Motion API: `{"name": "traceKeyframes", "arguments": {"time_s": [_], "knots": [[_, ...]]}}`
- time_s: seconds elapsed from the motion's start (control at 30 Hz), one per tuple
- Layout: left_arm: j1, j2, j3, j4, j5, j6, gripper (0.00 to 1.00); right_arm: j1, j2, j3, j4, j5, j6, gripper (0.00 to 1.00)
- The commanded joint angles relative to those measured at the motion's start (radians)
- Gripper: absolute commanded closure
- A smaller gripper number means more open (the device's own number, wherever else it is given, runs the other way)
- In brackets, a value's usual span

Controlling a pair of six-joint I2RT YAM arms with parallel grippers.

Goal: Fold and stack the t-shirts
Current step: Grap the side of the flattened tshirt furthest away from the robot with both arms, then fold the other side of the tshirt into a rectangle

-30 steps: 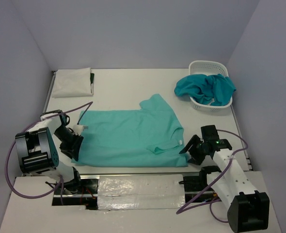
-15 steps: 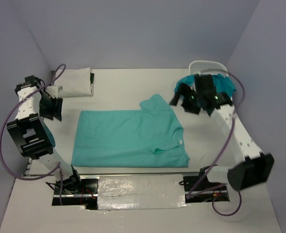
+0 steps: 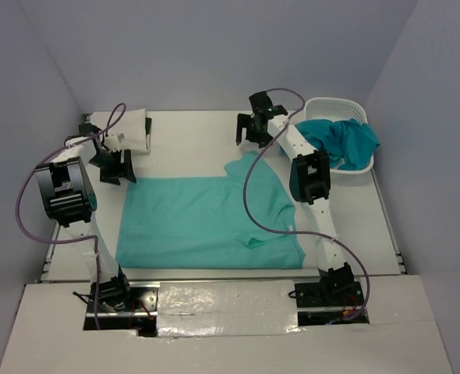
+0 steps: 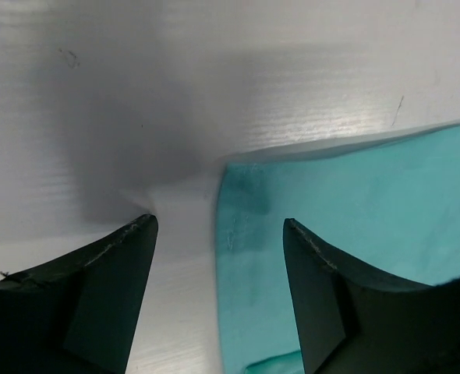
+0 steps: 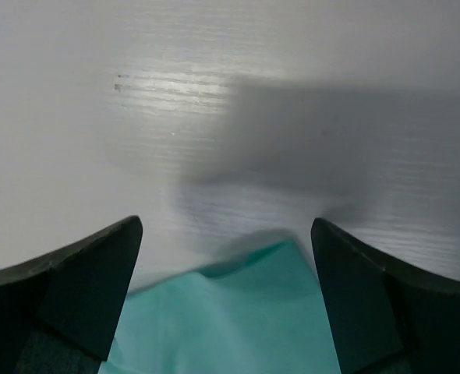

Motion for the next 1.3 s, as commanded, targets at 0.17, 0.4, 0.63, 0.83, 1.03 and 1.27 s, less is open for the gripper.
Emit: {"name": "traceKeyframes", "arguments": {"time_s": [0.17, 0.4, 0.63, 0.83, 1.03, 1.27], "knots": [[-0.036, 0.024, -0.098, 0.134, 0.098, -0.088, 0.22, 0.001, 0.041, -0.048, -0.168, 0.018, -0.029, 0.13], [-0.076, 0.059, -0.044, 0.109, 0.132, -0.088, 0.34, 0.025, -0.082, -0.243, -0.099, 0.025, -0.037, 0.33], [-0.079, 0.053, -0.038, -0.002, 0.128, -0.019, 1.0, 0.011, -0.102, -0.193, -0.115, 0.005, -0.037, 1.0], [-0.059, -0.093, -0.035, -0.019, 0.062, 0.016, 1.0, 0.006, -0.356, -0.399, -0.062, 0.048, -0.049, 1.0], [-0.059, -0.298, -0.104, -0.056, 0.053, 0.204, 1.0, 0.015, -0.8, -0.961, 0.109, 0.042, 0.006, 1.0], [-0.059, -0.496, -0.398, -0.121, -0.021, 0.35, 1.0, 0.101, -1.096, -1.44, 0.226, 0.002, 0.122, 1.0]]}}
